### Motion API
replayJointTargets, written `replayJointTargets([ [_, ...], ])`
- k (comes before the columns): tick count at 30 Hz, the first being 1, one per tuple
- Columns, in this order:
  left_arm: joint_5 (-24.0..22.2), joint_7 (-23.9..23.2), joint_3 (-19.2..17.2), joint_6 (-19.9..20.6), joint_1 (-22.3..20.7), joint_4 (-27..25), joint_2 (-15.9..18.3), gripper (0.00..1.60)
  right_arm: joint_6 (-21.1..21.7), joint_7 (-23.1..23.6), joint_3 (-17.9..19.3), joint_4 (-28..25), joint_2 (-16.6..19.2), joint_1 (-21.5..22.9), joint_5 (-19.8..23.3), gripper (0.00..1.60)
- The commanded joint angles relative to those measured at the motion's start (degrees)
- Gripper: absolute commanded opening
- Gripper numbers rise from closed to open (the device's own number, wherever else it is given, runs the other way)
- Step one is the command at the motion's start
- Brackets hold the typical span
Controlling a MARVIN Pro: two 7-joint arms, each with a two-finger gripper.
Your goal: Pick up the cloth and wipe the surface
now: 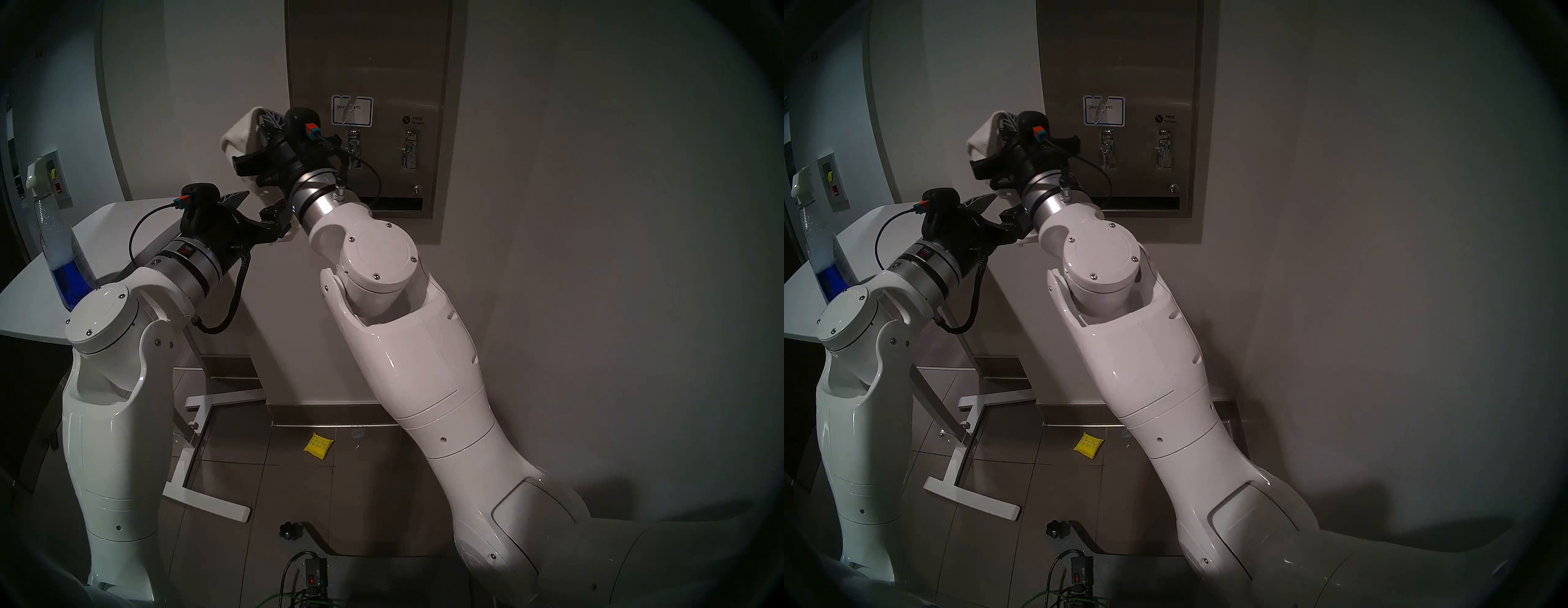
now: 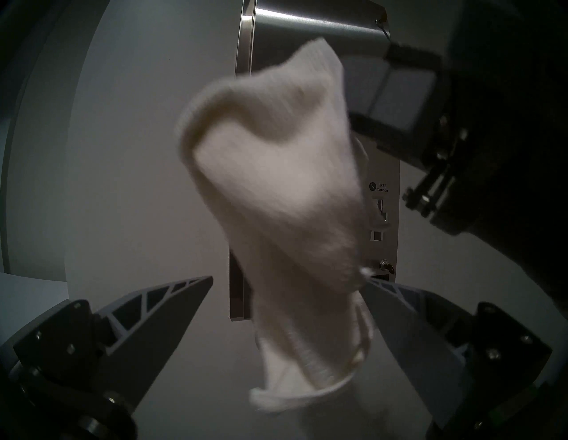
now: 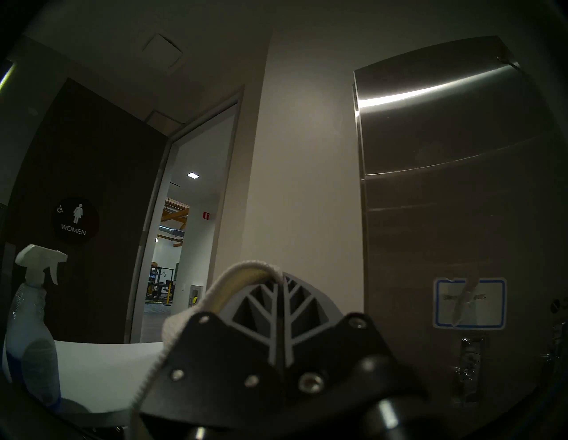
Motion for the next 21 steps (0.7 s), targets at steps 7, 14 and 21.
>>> replayJointTargets([
  [7,0.76,1.12,-0.27,-1.41,-2.38,-0.03,-0.53,1.6,1.8,-2.19,-0.49,-1.74,-2.5,3.45,1.41,0.0],
  [14,1.5,1.57,0.13,-1.79,-2.67,0.42,-0.53,1.6,5.67,-4.93,-1.44,-4.05,-1.03,1.98,4.19,0.0],
  [21,2.23,2.05,0.7,-2.26,-2.61,0.5,-0.94,1.6,7.15,-6.56,-1.68,-4.96,-0.23,1.22,5.13,0.0],
])
